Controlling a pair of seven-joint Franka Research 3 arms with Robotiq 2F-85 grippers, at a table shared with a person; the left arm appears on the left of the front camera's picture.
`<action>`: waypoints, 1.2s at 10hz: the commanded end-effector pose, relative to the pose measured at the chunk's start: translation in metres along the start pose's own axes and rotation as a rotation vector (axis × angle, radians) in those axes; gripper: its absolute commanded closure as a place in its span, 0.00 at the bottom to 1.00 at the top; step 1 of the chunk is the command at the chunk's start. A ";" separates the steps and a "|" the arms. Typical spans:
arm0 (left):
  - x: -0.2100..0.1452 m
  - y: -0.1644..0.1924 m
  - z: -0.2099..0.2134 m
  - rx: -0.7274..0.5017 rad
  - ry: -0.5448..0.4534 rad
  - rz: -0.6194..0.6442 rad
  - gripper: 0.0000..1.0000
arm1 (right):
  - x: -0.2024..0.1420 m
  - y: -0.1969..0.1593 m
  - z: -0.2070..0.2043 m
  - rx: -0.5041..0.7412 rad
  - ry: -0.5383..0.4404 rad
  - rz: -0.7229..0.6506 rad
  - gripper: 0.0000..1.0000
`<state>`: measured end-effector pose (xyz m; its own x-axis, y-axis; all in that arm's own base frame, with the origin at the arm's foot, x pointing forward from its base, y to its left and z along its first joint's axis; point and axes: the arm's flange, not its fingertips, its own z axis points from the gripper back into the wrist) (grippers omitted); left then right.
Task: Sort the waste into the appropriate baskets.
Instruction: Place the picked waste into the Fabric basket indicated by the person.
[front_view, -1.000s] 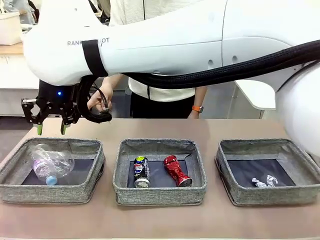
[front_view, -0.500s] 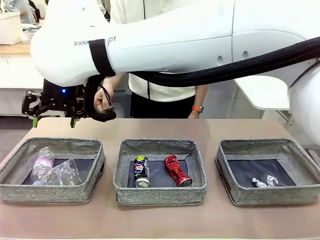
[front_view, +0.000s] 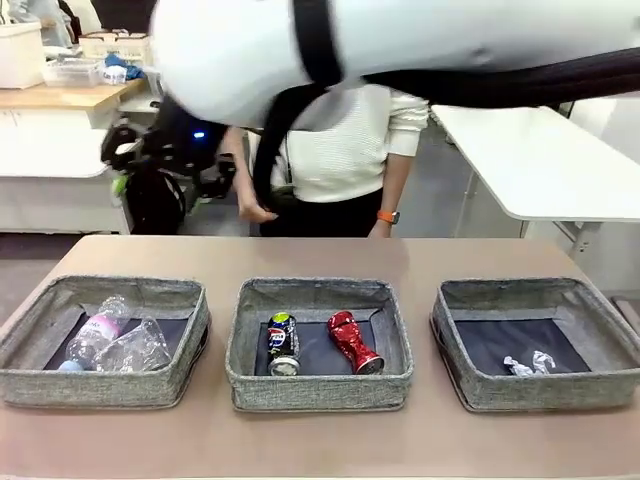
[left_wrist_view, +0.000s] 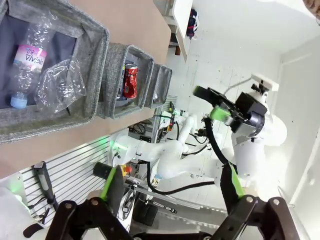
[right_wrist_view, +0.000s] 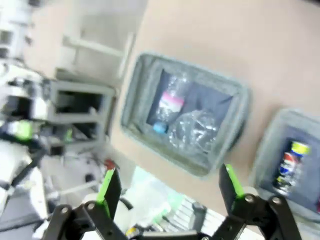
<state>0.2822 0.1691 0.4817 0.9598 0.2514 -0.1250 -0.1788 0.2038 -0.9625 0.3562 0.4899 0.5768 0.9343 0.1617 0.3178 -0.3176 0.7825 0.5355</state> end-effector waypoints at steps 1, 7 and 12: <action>-0.002 -0.001 -0.002 -0.009 -0.010 0.000 0.00 | -0.071 -0.078 0.076 0.092 -0.071 0.021 0.00; 0.000 0.000 -0.001 -0.001 0.000 0.001 0.00 | -0.049 -0.125 0.101 0.083 -0.180 -0.230 0.00; -0.010 0.000 -0.112 -0.229 0.045 -0.074 0.00 | -0.050 -0.263 0.127 0.475 0.138 -0.440 0.00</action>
<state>0.3010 0.0770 0.4649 0.9777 0.1878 -0.0937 -0.0976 0.0119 -0.9952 0.3768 0.2242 0.5451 0.9907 -0.1330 0.0281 0.0359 0.4551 0.8897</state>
